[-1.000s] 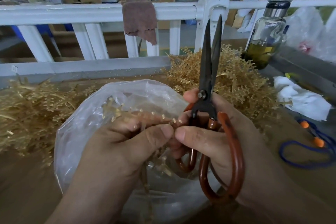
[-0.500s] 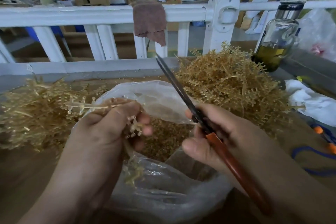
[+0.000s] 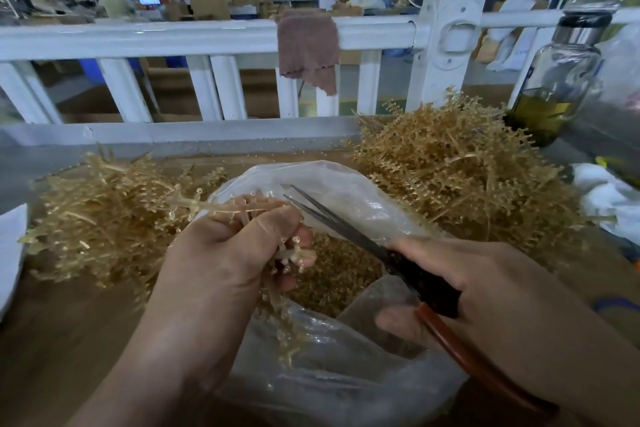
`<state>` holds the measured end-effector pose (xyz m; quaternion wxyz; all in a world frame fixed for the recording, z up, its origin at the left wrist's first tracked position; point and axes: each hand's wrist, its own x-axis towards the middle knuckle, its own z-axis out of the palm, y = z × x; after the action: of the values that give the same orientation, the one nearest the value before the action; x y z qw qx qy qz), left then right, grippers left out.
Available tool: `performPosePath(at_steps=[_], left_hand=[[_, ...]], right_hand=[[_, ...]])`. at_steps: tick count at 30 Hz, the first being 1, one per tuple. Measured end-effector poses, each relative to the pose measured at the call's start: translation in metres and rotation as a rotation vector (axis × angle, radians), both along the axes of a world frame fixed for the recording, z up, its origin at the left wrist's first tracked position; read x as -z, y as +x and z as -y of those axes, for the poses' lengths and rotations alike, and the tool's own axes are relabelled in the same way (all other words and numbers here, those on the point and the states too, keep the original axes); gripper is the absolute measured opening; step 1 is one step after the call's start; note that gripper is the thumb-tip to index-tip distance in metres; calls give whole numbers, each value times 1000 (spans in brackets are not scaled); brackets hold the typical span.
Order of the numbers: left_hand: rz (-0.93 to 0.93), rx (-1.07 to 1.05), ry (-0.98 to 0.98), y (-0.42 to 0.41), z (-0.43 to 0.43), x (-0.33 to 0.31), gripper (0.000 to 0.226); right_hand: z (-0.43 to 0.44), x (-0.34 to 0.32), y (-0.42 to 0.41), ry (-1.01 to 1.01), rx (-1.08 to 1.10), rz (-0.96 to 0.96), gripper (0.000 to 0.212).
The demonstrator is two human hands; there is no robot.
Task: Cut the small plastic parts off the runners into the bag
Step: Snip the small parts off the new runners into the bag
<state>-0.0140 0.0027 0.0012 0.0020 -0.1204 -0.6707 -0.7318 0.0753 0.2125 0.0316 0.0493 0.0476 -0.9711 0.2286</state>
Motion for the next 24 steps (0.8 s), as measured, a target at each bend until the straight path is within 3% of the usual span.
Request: performPosePath(at_steps=[15, 24], left_hand=[[29, 125, 49, 2, 0, -3, 28], [42, 140, 43, 1, 2, -1, 25]], right_hand=[[-6, 1, 0, 24, -89, -74, 57], [-8, 2, -1, 30, -98, -98, 57]])
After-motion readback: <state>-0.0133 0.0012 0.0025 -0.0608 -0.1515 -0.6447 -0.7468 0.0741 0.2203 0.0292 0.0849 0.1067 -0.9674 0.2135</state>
